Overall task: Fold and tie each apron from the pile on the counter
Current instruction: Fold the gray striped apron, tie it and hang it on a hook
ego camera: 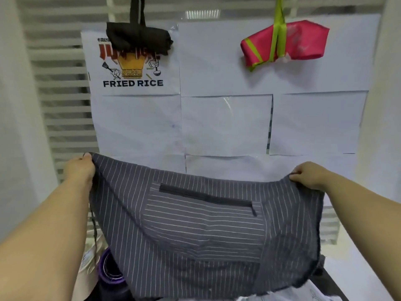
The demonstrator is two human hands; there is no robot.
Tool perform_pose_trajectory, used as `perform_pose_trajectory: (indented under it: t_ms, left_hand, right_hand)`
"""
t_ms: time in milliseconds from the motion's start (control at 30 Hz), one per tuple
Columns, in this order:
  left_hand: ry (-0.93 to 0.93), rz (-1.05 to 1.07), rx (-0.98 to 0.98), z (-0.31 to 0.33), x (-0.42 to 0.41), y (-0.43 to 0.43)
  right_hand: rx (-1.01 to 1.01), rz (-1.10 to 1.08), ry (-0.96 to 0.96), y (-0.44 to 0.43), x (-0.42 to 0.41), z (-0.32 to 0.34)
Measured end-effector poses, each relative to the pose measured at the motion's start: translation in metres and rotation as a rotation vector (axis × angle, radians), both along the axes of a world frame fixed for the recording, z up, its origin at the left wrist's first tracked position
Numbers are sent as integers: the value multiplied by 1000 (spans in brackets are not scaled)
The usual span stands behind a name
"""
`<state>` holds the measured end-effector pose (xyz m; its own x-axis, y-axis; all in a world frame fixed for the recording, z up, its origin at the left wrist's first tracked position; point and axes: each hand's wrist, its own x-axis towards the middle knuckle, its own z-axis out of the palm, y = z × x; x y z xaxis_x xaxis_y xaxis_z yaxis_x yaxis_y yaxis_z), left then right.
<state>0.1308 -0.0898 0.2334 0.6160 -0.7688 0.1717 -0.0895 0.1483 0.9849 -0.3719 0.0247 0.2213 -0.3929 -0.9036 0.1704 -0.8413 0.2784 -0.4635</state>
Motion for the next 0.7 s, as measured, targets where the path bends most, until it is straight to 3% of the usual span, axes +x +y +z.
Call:
perform_pose_trajectory:
  t_ms: [200, 367, 433, 500, 600, 700]
  left_hand:
    - [-146, 44, 82, -6, 2, 7]
    - [-31, -6, 153, -6, 8, 4]
    - [43, -51, 123, -6, 9, -3]
    - [-106, -93, 44, -12, 6, 0]
    - [-535, -160, 51, -23, 1, 7]
    - [-741, -181, 74, -29, 1, 9]
  right_hand:
    - [7, -446, 190, -1, 2, -2]
    - [-47, -313, 60, -9, 8, 7]
    - [-209, -246, -5, -12, 11, 3]
    - [-343, -189, -59, -11, 14, -5]
    - [-314, -147, 59, -9, 17, -18]
    - [-408, -182, 94, -8, 22, -25]
